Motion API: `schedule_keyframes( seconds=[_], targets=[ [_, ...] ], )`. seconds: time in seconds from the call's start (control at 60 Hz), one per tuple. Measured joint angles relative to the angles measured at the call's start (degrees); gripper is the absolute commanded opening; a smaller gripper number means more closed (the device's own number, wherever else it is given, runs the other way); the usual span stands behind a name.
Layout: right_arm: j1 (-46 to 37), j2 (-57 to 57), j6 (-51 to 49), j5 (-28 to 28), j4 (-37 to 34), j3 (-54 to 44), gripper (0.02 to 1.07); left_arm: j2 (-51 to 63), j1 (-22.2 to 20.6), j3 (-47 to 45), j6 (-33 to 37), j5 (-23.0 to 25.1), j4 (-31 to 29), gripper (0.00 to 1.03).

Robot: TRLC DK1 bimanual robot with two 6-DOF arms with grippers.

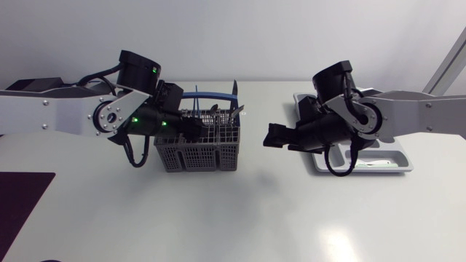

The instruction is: Unload the cutlery basket into the drawer organizer.

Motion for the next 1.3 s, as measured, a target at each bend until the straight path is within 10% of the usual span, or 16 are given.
schedule_keyframes(
  seconds=[1.3],
  targets=[
    [0.0,-1.03,-0.04,0.0,0.11,-2.69,1.02,4.35,0.31,0.81,-5.73,4.24,5.38,0.06]
  ],
)
